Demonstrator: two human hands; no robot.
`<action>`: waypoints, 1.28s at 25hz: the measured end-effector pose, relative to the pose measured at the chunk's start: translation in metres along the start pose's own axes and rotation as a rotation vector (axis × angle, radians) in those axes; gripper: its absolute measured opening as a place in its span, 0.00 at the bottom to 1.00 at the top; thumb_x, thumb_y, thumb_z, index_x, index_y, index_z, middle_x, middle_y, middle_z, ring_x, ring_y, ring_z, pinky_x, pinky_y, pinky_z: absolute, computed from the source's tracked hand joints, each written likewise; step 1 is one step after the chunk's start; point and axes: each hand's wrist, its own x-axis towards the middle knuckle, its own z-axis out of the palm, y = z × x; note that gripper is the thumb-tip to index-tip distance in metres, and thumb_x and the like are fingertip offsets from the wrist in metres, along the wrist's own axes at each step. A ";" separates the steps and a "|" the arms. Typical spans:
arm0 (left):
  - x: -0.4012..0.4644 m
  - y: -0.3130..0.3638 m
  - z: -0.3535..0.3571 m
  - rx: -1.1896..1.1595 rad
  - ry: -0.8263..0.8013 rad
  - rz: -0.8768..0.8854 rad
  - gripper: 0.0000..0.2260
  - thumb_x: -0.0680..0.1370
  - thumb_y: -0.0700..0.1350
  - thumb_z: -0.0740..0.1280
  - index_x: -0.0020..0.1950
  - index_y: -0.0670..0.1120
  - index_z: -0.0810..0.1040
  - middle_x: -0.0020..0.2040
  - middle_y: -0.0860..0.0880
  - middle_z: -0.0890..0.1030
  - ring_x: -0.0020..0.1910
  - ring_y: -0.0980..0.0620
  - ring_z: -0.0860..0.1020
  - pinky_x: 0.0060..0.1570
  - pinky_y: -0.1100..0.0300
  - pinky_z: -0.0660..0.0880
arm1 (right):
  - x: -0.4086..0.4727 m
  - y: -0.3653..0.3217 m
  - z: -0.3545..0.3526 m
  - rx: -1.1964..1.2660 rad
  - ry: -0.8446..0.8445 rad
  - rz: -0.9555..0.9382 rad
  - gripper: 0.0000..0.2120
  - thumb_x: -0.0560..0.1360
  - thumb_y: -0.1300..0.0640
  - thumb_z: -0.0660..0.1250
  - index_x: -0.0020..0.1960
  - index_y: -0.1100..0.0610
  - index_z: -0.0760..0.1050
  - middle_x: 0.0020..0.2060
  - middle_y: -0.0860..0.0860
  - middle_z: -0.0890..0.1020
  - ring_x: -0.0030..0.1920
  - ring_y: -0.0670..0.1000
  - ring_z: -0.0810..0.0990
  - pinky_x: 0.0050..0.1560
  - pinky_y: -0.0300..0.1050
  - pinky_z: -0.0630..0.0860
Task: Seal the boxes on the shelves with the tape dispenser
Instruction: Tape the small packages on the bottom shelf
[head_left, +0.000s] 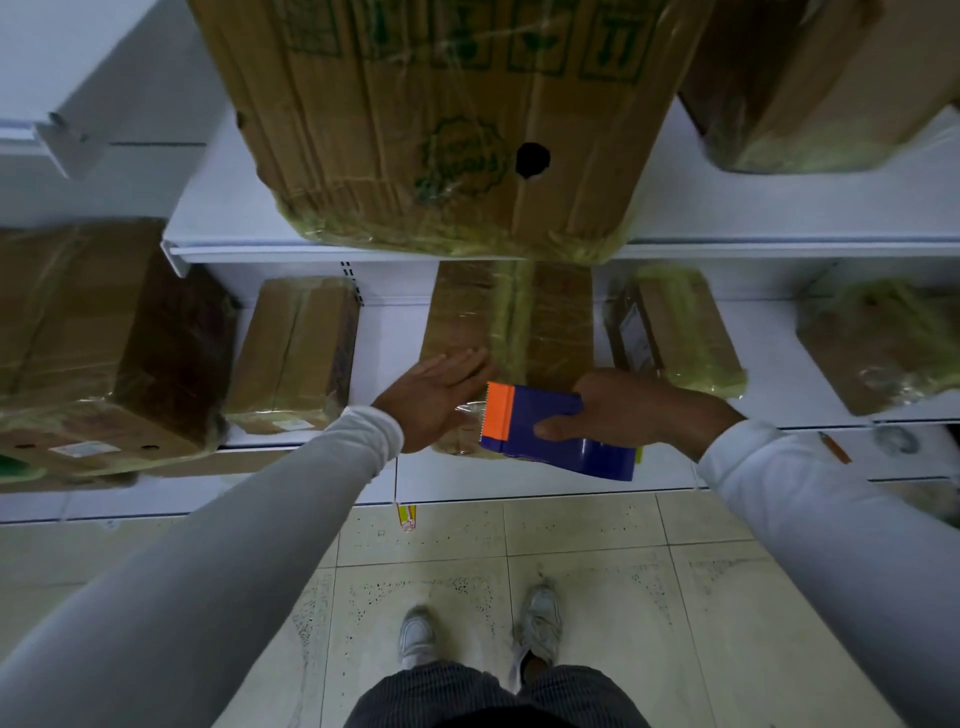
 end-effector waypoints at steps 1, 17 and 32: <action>0.000 -0.002 0.002 0.003 0.004 -0.017 0.29 0.81 0.53 0.57 0.78 0.49 0.48 0.79 0.47 0.48 0.77 0.48 0.49 0.74 0.54 0.46 | -0.004 0.005 -0.001 -0.010 -0.006 -0.020 0.24 0.74 0.37 0.66 0.50 0.58 0.79 0.39 0.55 0.82 0.40 0.55 0.81 0.42 0.44 0.73; 0.014 0.025 -0.026 0.013 -0.147 -0.104 0.39 0.72 0.71 0.54 0.76 0.60 0.41 0.76 0.43 0.57 0.73 0.40 0.61 0.69 0.41 0.61 | -0.072 0.123 -0.023 0.112 0.086 0.031 0.26 0.67 0.32 0.65 0.50 0.52 0.80 0.39 0.50 0.85 0.38 0.48 0.84 0.40 0.42 0.79; 0.056 0.098 -0.002 0.168 0.009 -0.087 0.25 0.83 0.55 0.47 0.78 0.49 0.47 0.79 0.49 0.48 0.77 0.50 0.49 0.74 0.52 0.42 | -0.094 0.147 -0.019 0.054 0.137 0.084 0.14 0.72 0.34 0.67 0.40 0.43 0.79 0.33 0.44 0.84 0.35 0.42 0.82 0.36 0.39 0.75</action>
